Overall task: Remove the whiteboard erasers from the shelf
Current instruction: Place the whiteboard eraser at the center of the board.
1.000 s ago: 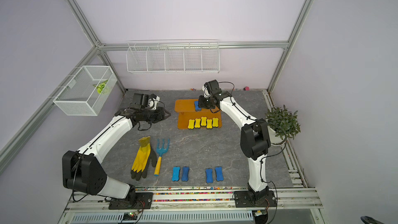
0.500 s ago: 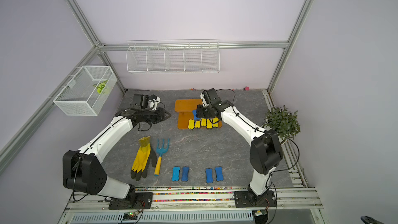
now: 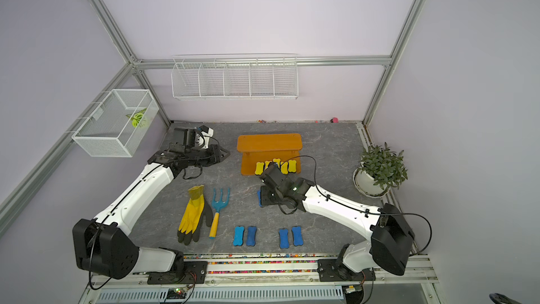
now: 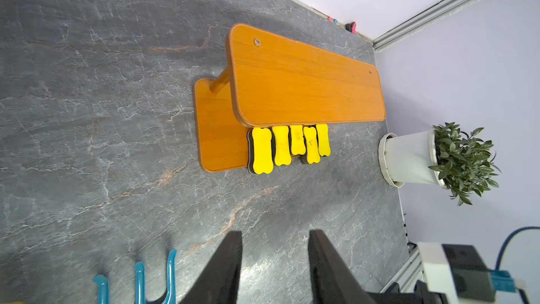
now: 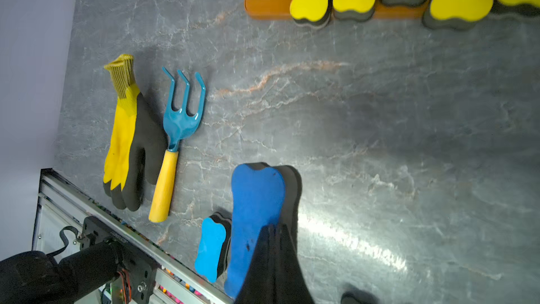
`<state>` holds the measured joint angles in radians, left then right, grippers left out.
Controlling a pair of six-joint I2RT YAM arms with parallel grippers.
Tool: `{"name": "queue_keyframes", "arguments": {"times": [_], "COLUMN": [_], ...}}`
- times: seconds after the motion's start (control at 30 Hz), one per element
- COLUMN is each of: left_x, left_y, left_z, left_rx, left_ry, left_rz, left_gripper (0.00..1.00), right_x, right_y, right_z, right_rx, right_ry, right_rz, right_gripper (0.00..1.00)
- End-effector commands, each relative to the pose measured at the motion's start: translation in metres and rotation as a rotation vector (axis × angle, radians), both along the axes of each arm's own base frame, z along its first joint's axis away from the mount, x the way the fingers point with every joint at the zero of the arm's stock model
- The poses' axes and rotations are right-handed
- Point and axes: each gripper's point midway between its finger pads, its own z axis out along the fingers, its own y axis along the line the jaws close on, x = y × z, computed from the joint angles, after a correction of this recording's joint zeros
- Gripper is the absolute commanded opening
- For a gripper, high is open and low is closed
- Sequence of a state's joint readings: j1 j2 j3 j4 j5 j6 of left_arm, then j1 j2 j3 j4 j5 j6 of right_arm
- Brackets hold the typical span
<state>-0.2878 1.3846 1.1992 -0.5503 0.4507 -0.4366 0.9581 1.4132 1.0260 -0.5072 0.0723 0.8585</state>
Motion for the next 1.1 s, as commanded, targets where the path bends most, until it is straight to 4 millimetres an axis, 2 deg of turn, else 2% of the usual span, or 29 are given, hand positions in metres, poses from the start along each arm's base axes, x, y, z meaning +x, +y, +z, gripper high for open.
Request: {"name": "queue_keyframes", "arguments": {"times": [0.0,0.27,0.57,0.83,1.07], "left_x": [-0.002,-0.004,-0.004,-0.004,-0.003], "left_y": [-0.001,0.0,0.0,-0.001,-0.001], "left_z": [0.003,0.004,0.003,0.003,0.002], "left_rx": [-0.019,-0.025,-0.023,-0.024,-0.026], "left_ry": [-0.013,-0.014,-0.012,-0.008,-0.005], "left_rz": [-0.004,-0.007,-0.007,-0.01,-0.008], "left_gripper": [0.43,0.43,0.43,0.43,0.43], "right_x": [-0.019,-0.055,-0.067,-0.077,-0.089], "right_y": [-0.013,-0.021,-0.012,-0.014,-0.017], "right_z": [-0.016,-0.049,-0.078,-0.092,-0.095], "right_rx": [-0.034,-0.082,-0.086,-0.111,-0.138], "right_ry": [0.052,0.182,0.255,0.297,0.32], "right_rz": [-0.074,-0.067,-0.03,-0.011,0.005], "right_gripper": [0.0,0.0,0.0,0.0,0.0]}}
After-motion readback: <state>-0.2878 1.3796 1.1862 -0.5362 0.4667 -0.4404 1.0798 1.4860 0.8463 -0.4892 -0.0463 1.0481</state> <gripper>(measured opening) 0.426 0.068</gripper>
